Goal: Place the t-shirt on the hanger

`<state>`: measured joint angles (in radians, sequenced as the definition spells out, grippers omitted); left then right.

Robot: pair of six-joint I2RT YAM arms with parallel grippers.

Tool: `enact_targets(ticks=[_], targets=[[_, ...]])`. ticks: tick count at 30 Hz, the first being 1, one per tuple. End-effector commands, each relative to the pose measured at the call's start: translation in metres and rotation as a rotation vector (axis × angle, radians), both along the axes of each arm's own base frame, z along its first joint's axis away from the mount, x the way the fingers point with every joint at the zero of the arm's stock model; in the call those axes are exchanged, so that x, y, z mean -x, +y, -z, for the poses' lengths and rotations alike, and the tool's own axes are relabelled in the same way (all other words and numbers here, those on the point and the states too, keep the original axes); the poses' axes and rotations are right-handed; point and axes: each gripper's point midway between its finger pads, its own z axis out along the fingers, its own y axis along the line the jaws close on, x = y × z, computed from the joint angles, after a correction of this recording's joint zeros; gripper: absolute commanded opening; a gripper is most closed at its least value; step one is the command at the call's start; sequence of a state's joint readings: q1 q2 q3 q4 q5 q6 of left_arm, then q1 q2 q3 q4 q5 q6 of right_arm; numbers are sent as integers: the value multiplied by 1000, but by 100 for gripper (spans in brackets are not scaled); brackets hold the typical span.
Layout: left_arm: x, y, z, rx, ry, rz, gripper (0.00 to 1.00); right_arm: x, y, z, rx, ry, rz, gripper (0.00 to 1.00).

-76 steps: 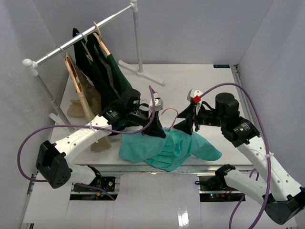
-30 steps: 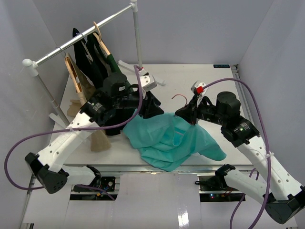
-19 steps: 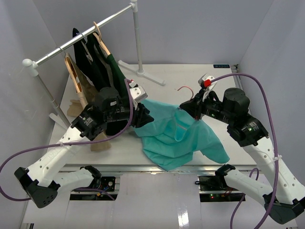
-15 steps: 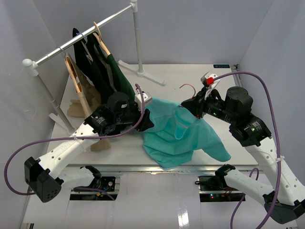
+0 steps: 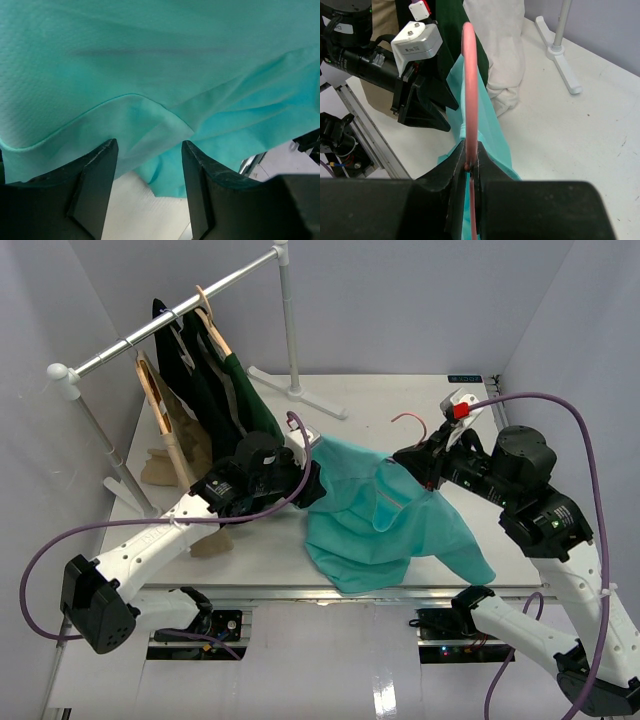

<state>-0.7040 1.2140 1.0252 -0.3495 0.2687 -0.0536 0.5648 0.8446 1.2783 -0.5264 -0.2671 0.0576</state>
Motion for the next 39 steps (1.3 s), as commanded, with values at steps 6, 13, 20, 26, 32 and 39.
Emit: enact_targets(ticks=[6,13,20,26,32,39], targets=[[-3,-31,-2,108,29,79,73,12,-13,-43,-67,-104,29,8],[-9,-48,5,134,100,98,62,14,-15,-41,-84,-104,34,8],[-21,-44,-1,140,82,23,0,10,-21,-35,-78,-106,79,8],[-17,-28,-47,208,-15,-35,0,5,-25,-9,-29,-79,106,8],[-23,-3,-98,220,-126,-143,0,4,-31,29,73,-18,118,8],[-35,15,-139,195,-215,-232,0,19,-37,55,131,-8,79,8]])
